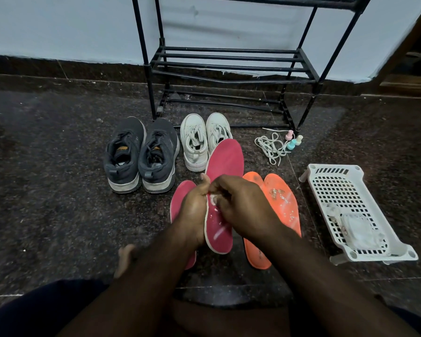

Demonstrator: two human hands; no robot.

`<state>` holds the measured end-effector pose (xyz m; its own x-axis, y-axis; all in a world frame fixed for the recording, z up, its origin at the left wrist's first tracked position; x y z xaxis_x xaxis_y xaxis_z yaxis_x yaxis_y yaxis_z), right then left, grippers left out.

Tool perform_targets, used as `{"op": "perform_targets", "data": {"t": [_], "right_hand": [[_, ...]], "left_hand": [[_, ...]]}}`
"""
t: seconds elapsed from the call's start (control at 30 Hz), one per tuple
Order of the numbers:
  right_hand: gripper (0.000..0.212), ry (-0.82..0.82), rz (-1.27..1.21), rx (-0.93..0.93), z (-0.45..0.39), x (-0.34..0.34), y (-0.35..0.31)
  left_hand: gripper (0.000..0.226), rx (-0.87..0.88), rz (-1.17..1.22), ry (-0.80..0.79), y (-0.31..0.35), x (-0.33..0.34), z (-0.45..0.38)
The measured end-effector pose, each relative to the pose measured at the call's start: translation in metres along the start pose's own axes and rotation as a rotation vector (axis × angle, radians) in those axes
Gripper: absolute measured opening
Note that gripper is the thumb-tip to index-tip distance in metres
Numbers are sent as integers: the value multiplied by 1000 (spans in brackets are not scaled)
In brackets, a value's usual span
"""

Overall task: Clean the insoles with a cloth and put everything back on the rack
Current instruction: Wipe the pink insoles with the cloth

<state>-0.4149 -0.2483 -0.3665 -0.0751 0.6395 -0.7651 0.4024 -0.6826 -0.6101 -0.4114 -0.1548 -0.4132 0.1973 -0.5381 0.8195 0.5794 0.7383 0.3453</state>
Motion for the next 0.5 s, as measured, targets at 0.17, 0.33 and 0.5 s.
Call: {"op": "perform_targets", "data": {"t": [0.17, 0.33, 0.5], "right_hand": [[13, 43, 100, 56, -6, 1, 11], [14, -114, -18, 52, 1, 1, -1], [16, -31, 109, 73, -4, 3, 7]], "left_hand": [[68, 21, -6, 8, -2, 1, 1], [79, 12, -51, 45, 3, 2, 1], [74, 8, -10, 34, -1, 1, 2]]}}
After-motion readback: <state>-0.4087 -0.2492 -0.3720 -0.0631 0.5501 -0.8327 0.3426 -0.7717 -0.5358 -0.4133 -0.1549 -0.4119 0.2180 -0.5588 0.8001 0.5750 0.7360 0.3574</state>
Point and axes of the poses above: each hand's wrist, its own z-axis away from the middle knuckle, its own x-axis out of the palm, y = z × x, the point moved 2 cm from there along -z, towards the middle knuckle, and after that the axes turned 2 degrees about -z, right-handed, at the moved point
